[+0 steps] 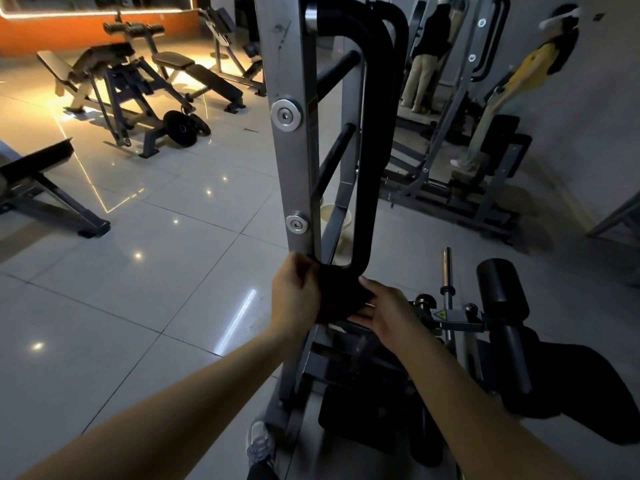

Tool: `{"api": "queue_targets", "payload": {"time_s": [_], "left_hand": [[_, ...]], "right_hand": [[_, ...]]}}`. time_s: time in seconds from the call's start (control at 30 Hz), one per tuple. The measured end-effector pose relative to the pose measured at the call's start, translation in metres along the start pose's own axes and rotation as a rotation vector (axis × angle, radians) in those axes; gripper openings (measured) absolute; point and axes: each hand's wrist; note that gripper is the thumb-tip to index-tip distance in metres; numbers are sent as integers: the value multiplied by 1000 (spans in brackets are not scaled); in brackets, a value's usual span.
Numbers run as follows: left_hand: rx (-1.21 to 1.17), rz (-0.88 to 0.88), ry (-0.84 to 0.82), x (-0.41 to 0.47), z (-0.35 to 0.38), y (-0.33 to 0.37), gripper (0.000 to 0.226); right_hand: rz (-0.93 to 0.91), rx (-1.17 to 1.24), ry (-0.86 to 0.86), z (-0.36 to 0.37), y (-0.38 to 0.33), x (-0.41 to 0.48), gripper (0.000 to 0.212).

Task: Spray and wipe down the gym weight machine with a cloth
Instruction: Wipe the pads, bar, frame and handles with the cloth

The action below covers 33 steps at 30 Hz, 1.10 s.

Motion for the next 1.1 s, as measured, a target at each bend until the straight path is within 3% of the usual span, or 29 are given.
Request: {"api": "queue_targets", "payload": {"time_s": [0.13,0.23,0.3,0.33,0.47,0.53,0.7,0.83,0.93,1.1], "left_hand": [[127,478,-101,6,10,1,14],[562,682,-298,22,31,-19,43],[824,709,-380,30,44,-34,59],[881,735,-376,32,50,-41,56],[913,817,-293,40,65,-45,20],[883,801,-298,44,65,-45,18],[822,708,-318,39,66,-47,19],[841,750,-288,25,51,-58,47],[894,769,-351,15,38,-61,57],[852,779,-431,18,24,-56,50]], "right_hand": [[55,135,23,0,0,6,24],[91,157,54,-2,1,14,23],[91,82,71,-5,1,23,23],[83,-3,76,-5,2,27,23],[30,-244,101,-4,-1,39,19],[0,-282,97,-5,-5,46,16],[-88,-267,30,4,-4,47,28],[-89,-230,-49,11,-1,44,45],[-52,-131,-87,13,3,44,39],[-62,-75,-124,15,11,42,33]]}}
Point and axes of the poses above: each hand's wrist, its own x-axis towards the middle knuckle, its own z-axis out of the palm, y = z × x, and after that the axes turned 5 degrees about y, right-handed
